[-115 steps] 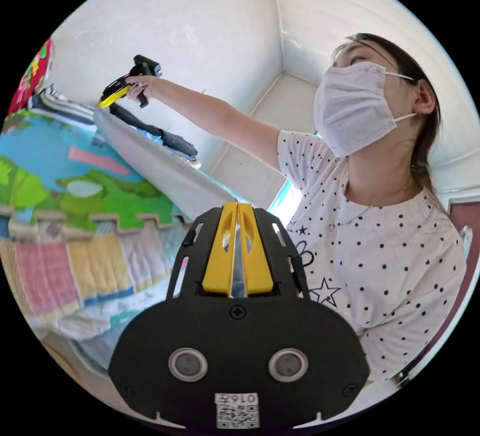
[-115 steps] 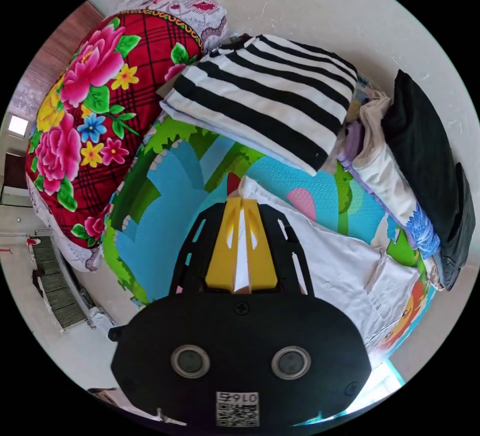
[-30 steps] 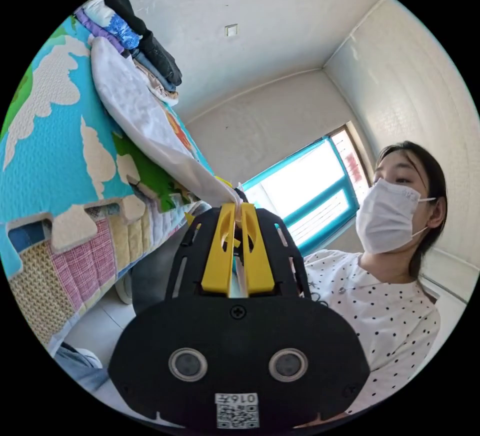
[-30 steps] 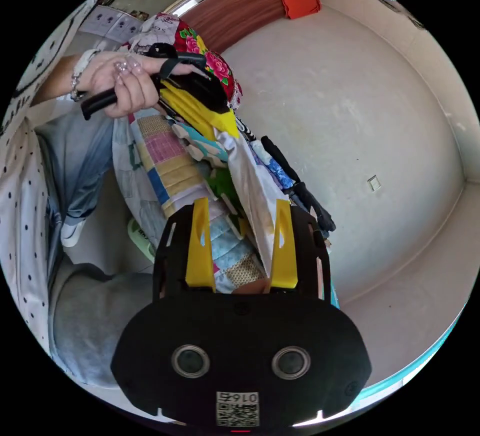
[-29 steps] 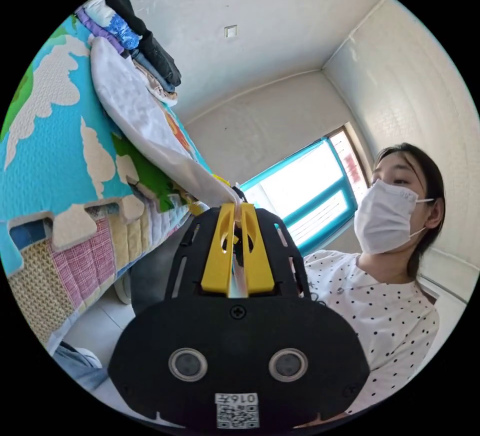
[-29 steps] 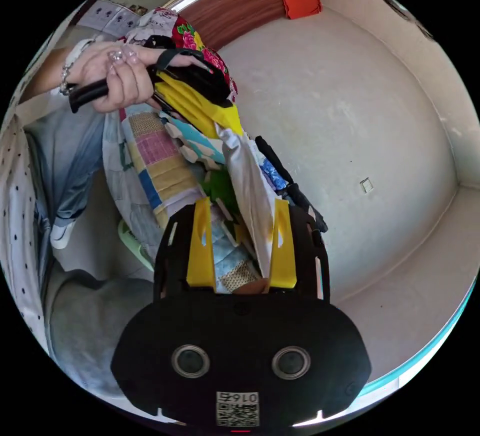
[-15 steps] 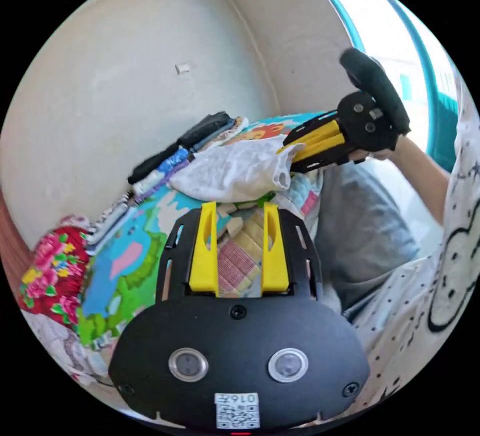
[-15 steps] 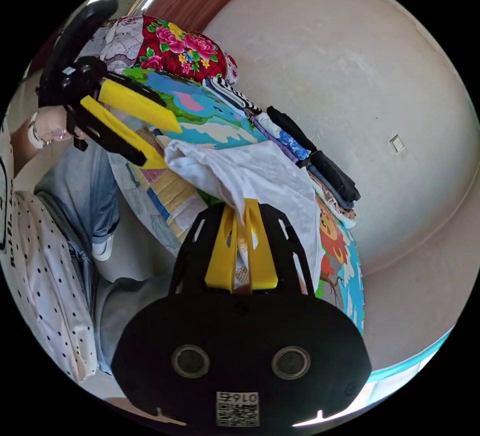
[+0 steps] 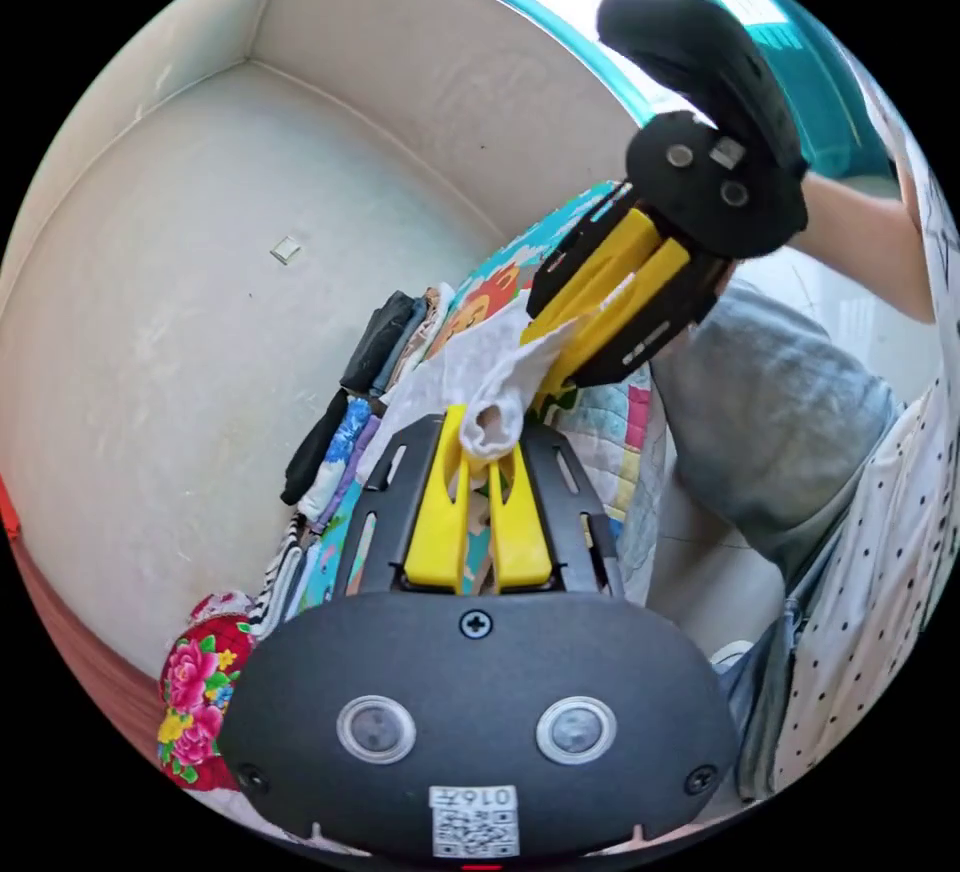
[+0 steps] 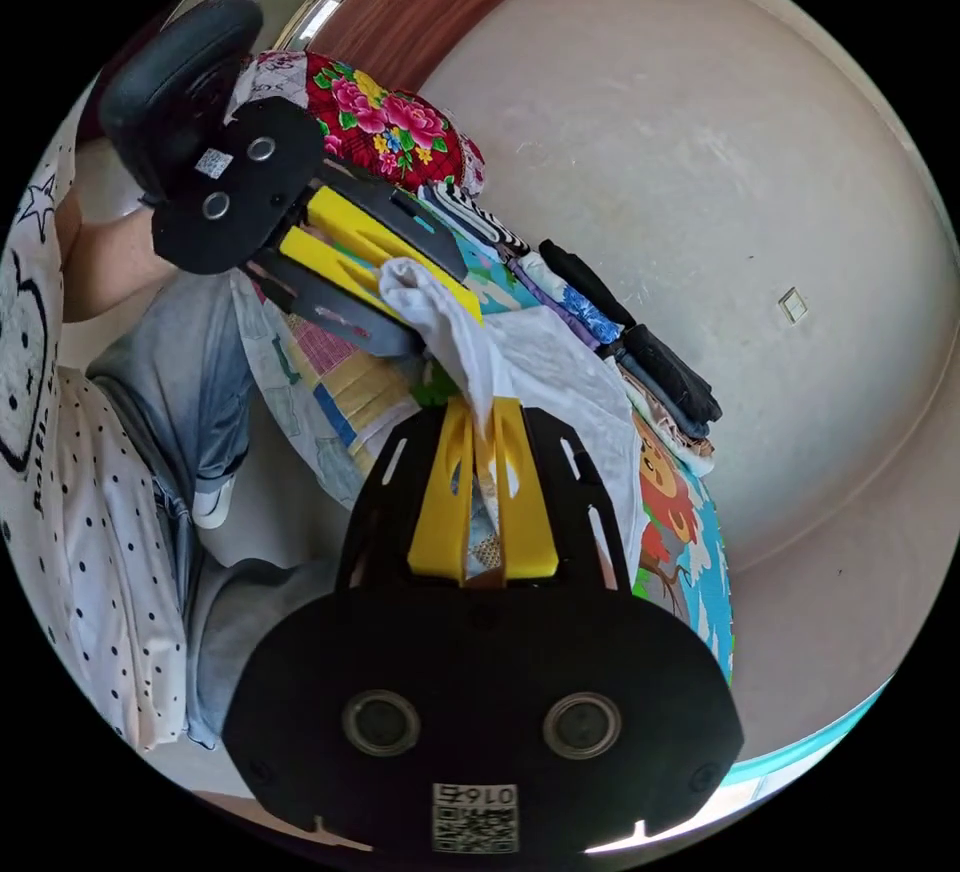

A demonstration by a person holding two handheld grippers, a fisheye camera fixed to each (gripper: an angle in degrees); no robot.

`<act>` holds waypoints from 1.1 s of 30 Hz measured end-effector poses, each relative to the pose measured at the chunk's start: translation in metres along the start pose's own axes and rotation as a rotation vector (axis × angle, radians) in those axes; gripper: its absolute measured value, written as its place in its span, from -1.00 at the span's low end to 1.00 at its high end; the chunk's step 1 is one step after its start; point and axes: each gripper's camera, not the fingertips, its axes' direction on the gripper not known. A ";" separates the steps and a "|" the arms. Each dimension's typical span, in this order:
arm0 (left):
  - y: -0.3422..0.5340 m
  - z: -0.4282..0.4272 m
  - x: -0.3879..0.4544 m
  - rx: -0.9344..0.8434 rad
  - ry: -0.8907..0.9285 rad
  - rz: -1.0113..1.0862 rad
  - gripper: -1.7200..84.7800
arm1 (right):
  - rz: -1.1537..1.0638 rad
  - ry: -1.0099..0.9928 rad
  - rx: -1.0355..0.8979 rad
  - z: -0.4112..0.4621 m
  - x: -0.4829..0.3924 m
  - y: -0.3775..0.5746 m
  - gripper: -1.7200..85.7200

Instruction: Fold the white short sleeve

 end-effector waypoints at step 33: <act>0.026 0.025 -0.156 -0.185 0.719 0.066 -0.98 | -0.471 -0.319 -0.387 0.216 0.120 -0.088 -0.89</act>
